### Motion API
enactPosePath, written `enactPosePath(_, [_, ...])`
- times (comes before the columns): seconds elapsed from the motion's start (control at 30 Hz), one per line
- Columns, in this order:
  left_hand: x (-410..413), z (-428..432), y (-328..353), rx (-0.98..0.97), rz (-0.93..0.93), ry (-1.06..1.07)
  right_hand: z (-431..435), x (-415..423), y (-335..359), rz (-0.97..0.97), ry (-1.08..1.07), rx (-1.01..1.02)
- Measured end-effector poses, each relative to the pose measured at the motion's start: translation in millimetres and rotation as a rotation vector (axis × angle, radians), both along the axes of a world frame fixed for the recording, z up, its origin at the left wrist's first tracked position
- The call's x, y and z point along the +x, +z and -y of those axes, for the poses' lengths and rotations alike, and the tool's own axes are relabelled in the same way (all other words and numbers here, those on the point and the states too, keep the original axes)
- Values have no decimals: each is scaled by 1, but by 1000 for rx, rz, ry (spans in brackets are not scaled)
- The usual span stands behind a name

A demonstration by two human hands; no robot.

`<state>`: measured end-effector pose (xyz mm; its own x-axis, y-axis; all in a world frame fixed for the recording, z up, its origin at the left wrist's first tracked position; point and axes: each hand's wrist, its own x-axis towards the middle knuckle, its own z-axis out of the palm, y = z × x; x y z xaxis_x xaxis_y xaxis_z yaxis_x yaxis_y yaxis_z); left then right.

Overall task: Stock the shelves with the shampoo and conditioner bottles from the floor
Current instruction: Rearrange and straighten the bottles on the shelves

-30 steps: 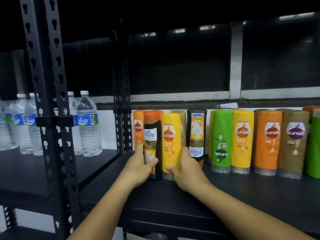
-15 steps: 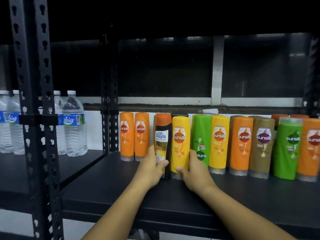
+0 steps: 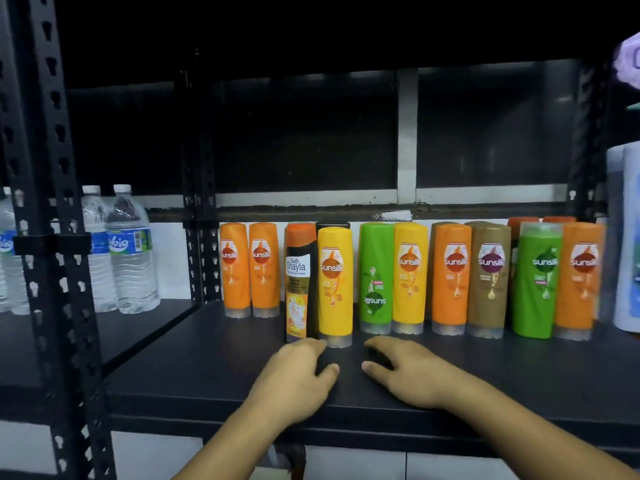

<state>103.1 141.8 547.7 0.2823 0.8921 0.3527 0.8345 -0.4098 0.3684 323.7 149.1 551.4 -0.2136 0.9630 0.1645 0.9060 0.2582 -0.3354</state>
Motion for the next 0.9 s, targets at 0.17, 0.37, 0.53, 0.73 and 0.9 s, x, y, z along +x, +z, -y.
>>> enactPosePath(0.17, [53,-12,3,-53,-146,-207,24,44,3,94,1,-47])
enactPosePath(0.37, [128,-36,9,-128,-246,-351,44,108,3,107,-149,-75])
enactPosePath(0.53, [148,-49,4,-182,-234,-372,50,141,9,61,-252,8])
enactPosePath(0.73, [147,-44,4,-192,-290,-355,22,134,65,-67,-283,400])
enactPosePath(0.9, [144,-42,4,-211,-264,-343,-16,117,111,-28,-238,560])
